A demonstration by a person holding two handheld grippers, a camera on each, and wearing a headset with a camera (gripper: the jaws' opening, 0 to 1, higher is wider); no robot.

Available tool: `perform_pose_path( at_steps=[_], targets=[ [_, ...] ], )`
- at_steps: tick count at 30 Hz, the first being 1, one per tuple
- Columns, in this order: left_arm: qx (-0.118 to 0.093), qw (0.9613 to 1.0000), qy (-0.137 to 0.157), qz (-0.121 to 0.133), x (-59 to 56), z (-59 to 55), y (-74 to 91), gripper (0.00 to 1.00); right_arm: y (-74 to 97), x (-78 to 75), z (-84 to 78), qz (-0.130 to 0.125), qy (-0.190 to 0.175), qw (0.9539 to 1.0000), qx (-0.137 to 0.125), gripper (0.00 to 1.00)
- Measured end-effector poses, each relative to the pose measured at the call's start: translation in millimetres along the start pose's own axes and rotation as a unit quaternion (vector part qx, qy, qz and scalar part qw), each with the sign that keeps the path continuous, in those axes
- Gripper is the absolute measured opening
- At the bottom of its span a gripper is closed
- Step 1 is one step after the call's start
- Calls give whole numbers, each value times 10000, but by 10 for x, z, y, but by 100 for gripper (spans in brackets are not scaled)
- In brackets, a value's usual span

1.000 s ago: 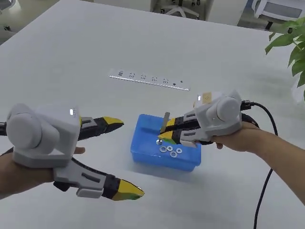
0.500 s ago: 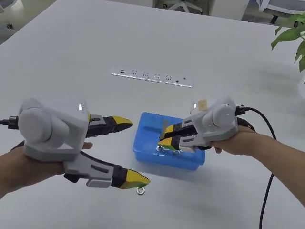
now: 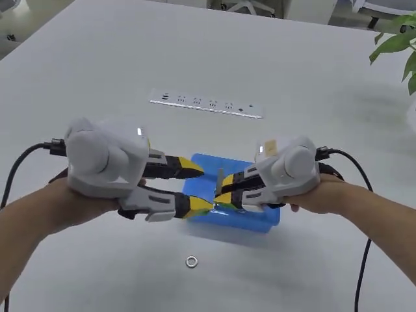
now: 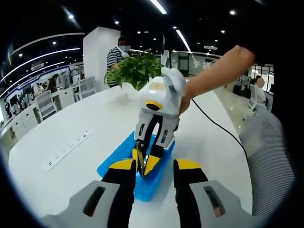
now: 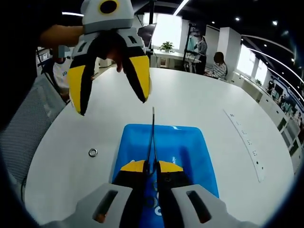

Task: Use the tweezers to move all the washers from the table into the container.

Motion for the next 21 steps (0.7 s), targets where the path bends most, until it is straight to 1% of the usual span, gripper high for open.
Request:
perform_pose_path(
  at_steps=[2,5,9,12,14,16,19,21],
  targets=[
    [72,10000,-66,-13,47,-8,-36,29,-1,0,0,12,8,10000,-10,9],
    [160,9998,-103,-1,114,-11,-77,27,2,3,1,22,32,10000,-10,9],
    [189,9997,-169,-31,181,-2,-116,22,4,1,0,23,64,10000,-18,9],
    [327,9992,-242,-33,264,-40,-141,19,5,1,3,37,126,9999,-17,9],
    [328,9990,-281,-61,298,-38,-155,15,4,5,7,45,158,9999,-21,9],
    [306,9991,-289,-94,318,-25,-170,14,5,8,9,53,174,9998,-21,9],
    [351,9986,-358,-144,332,-10,-212,9,5,8,9,68,216,9997,-14,9],
    [380,9983,-377,-209,322,-2,-237,7,8,5,8,66,244,9997,5,9]
  ],
)
Point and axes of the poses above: the centre of the closed fingertips' face, and the gripper's own axes: y roughly backward along the fingers, x roughly to its left, z roughly out of its top, the point moved 7 cm from there along y, roughly backward along the fingers, and after that the axes turned 15 degrees about -z, right-handed, at the moved point
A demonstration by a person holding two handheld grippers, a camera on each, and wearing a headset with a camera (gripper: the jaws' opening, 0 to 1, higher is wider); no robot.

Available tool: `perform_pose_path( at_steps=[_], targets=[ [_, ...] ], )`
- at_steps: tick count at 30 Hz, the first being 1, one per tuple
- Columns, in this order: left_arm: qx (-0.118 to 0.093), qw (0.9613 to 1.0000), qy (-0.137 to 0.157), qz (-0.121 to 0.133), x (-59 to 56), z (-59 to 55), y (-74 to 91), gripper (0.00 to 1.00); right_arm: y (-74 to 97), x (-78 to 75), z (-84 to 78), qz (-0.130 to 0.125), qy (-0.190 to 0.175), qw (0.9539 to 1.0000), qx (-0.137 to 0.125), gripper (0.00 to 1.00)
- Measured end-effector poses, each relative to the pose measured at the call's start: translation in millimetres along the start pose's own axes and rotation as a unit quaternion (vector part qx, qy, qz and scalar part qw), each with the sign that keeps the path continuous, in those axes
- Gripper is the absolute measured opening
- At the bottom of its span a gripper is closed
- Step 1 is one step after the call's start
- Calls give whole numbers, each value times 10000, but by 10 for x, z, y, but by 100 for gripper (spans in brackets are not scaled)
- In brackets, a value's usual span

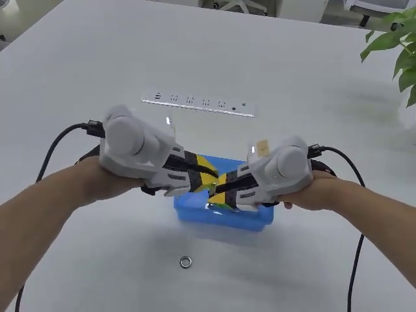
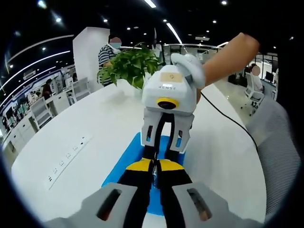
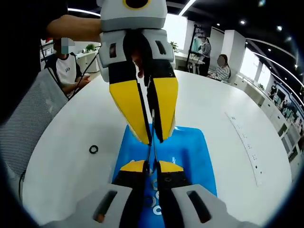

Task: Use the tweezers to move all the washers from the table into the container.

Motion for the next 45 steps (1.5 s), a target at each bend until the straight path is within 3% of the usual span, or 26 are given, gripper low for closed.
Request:
perform_pose_path(
  at_steps=[16,22,32,45],
  targets=[
    [-32,9999,-69,-76,-35,60,-28,5,35,-2,4,-38,46,10000,68,12],
    [-82,9999,-69,-47,-34,97,-7,5,67,2,42,-67,-1,10000,62,17],
    [-124,9999,-102,-23,-47,185,48,5,189,-11,121,-247,-218,9994,51,26],
    [-243,9995,-142,-111,-174,352,149,5,446,37,172,-616,-540,9965,164,40]
  ],
)
Point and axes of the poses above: the centre of the closed fingertips' face, and the gripper's own axes: y roughly backward along the fingers, x roughly to its left, z roughly out of its top, the point moved 7 cm from there along y, roughly backward along the fingers, and after that the axes turned 15 degrees about -z, right-handed, at the moved point
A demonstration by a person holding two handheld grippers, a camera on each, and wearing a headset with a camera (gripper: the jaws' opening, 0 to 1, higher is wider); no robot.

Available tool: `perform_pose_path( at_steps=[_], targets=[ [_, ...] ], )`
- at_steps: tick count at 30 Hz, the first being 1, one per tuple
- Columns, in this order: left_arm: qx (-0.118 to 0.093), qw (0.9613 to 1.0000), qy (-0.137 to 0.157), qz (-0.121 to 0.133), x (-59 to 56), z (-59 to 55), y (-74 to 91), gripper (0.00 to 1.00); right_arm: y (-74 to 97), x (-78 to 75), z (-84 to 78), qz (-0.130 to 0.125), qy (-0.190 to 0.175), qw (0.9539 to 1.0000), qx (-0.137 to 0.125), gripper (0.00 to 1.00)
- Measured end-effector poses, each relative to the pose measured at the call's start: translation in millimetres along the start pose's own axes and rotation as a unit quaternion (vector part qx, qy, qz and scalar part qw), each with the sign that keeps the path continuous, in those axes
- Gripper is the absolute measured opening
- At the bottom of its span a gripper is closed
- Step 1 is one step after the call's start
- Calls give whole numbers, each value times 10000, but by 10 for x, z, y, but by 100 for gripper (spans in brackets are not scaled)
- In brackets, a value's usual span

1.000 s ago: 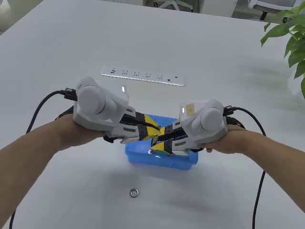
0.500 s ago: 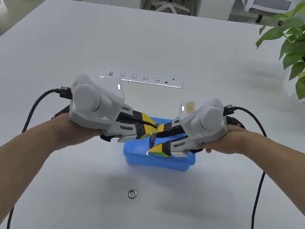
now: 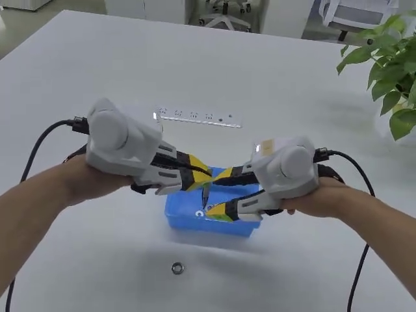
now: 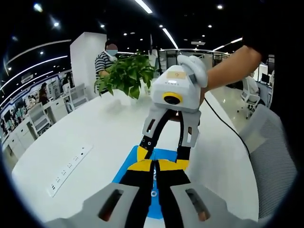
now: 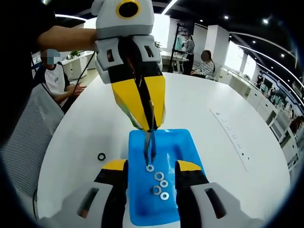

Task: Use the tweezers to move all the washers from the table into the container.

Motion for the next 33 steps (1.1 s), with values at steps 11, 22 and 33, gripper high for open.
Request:
perform_pose_path(
  at_steps=[11,22,33],
  targets=[
    [15,10000,-23,21,-151,81,94,5,257,41,-54,-477,-271,9985,30,62],
    [16,10000,-49,6,-309,94,160,5,468,126,-140,-733,-530,9959,-10,82],
    [6,10000,-20,-5,-455,23,198,5,618,213,-244,-1024,-913,9905,-42,100]
  ],
)
Point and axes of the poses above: the centre of the closed fingertips' face, and the gripper's own axes: y roughly backward along the fingers, x roughly to its left, z roughly out of its top, the point moved 7 cm from there along y, roughly backward along the fingers, and after that the axes turned 15 degrees about -z, right-handed, at the moved point
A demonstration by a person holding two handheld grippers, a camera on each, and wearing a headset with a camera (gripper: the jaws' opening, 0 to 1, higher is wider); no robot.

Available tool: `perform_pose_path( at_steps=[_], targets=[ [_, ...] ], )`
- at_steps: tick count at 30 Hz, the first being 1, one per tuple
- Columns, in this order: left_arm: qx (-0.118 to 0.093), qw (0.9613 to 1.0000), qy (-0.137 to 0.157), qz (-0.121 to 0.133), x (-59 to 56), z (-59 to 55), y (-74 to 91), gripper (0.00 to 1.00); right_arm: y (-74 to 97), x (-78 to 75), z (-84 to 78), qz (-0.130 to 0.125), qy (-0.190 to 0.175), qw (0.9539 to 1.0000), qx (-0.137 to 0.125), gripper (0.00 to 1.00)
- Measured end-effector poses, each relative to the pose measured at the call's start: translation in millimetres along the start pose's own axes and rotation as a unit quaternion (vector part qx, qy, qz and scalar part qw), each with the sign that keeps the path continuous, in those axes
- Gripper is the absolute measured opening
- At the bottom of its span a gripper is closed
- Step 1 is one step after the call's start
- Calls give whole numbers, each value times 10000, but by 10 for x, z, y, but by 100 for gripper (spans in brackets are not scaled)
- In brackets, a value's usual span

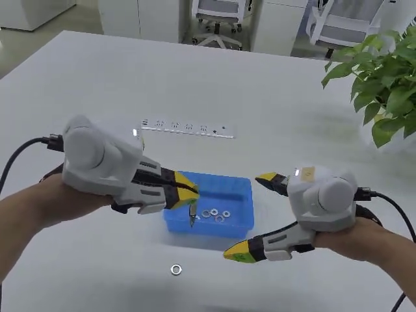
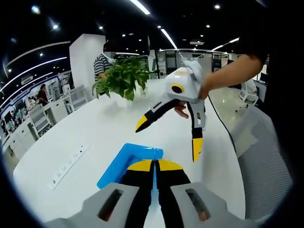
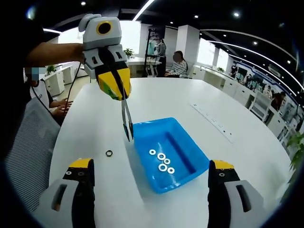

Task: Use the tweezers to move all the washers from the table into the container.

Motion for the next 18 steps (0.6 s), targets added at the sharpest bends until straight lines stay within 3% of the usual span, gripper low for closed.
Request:
perform_pose_path(
  at_steps=[18],
  targets=[
    [86,9999,107,-87,-192,-234,-3,5,155,140,-136,-97,-153,9998,70,100]
  ],
)
Point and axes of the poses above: the centre of the closed fingertips' face, and the gripper's own axes: y roughly backward along the fingers, x roughly to its left, z roughly out of its top, the point moved 7 cm from there along y, roughly backward along the fingers, and after that the axes turned 15 degrees about -z, right-handed, at the moved point
